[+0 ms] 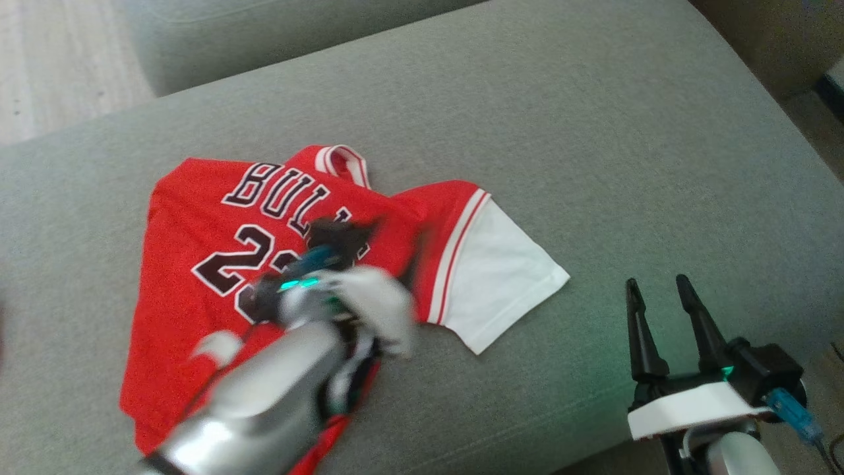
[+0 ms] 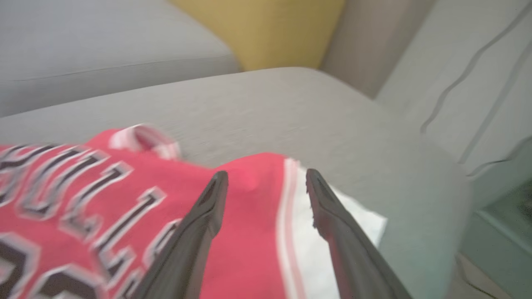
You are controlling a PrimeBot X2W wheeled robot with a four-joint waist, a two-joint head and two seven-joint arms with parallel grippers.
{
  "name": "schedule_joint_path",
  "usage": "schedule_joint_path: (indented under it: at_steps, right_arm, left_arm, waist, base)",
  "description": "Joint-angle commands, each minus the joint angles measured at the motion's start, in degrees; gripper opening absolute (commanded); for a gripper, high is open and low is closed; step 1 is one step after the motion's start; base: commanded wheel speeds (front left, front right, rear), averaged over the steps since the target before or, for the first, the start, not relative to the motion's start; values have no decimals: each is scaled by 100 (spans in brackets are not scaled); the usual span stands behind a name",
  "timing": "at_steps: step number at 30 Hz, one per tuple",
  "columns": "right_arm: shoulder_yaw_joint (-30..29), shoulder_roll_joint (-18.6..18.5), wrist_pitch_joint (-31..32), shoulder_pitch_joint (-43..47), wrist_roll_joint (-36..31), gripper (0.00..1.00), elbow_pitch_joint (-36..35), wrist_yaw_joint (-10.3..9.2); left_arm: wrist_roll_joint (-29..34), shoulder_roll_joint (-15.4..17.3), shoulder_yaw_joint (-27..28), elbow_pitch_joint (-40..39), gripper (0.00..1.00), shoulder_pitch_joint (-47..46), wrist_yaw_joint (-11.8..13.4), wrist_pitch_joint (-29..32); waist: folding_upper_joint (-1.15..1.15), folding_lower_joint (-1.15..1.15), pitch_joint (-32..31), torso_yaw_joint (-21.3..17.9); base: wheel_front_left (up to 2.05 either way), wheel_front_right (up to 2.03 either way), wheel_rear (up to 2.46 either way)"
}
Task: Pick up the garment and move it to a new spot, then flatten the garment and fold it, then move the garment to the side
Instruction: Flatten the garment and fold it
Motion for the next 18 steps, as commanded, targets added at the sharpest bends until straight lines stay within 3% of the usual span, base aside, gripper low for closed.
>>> schedule_joint_path:
  at_steps: [1,5,9,18]
  right_arm:
    - [103,-36,-62,-50,-55,100,-208,-4]
    - [63,-36,-62,24,-85,100,-240,-4]
    - [41,-36,-62,72,-126,100,-256,-4]
    - [98,-36,-62,-42,-181,100,-270,-4]
  left_arm:
    - [-1,313,299,-172,100,-36,161,-28]
    - [-69,1057,512,-301,100,478,749,96]
    - [-223,1590,688,-416,100,870,1179,328]
    - [-342,1908,604,-549,100,1021,1546,957]
  waist:
    - [0,0,-68,99]
    - [0,0,-100,245]
    - [0,0,-64,402]
    - [0,0,120,578]
  base:
    - [0,0,0]
    - [0,0,0]
    - [0,0,0]
    - [0,0,0]
